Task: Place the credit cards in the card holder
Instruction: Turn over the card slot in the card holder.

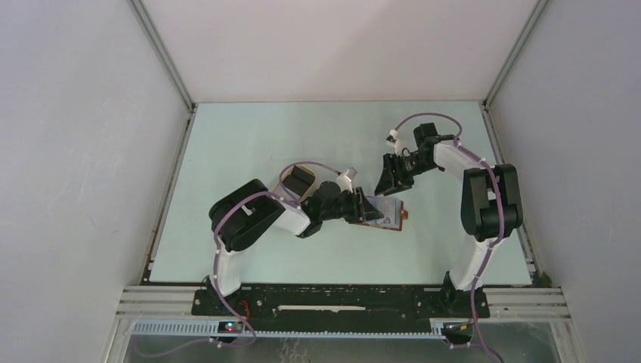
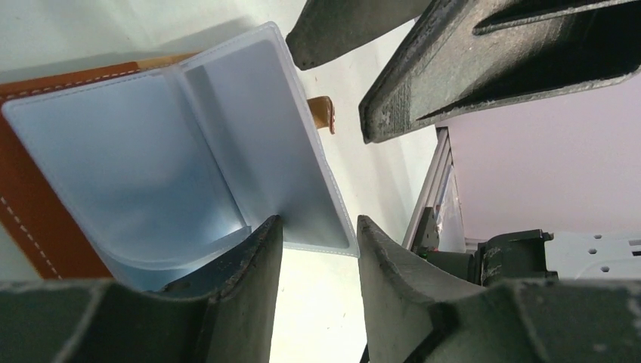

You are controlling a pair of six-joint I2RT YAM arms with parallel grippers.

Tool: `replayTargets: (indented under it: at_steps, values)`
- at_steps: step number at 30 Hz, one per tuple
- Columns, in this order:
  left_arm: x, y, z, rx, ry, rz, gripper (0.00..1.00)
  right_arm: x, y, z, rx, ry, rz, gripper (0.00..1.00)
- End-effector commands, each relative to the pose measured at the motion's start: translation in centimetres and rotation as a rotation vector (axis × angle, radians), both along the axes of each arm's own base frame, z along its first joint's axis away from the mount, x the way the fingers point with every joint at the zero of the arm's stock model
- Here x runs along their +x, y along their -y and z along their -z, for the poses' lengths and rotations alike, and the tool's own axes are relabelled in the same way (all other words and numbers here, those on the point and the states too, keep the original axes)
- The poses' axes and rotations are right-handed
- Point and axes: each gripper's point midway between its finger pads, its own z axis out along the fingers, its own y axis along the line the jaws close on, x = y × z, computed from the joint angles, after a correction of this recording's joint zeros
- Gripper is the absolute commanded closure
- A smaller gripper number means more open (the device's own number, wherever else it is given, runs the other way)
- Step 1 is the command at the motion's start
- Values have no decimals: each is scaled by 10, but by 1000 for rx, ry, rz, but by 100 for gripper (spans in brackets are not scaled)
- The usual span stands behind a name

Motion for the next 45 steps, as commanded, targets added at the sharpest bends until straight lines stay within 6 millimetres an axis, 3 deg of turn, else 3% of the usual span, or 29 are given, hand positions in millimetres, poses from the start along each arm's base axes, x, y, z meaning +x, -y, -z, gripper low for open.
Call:
replayTargets:
  at_steps: [1,10,19,45]
  values:
    - [1,15,-10,-22,40,57,54,6,6,-8,-3,26,20,38]
    - [-1,24,-16,-28,50,93,53,14,21,-18,-10,75,65,40]
    - [2,24,-20,-10,75,77,46,14,21,-19,-7,76,61,40]
    - [5,42,-35,-2,127,123,43,12,23,-44,21,173,29,42]
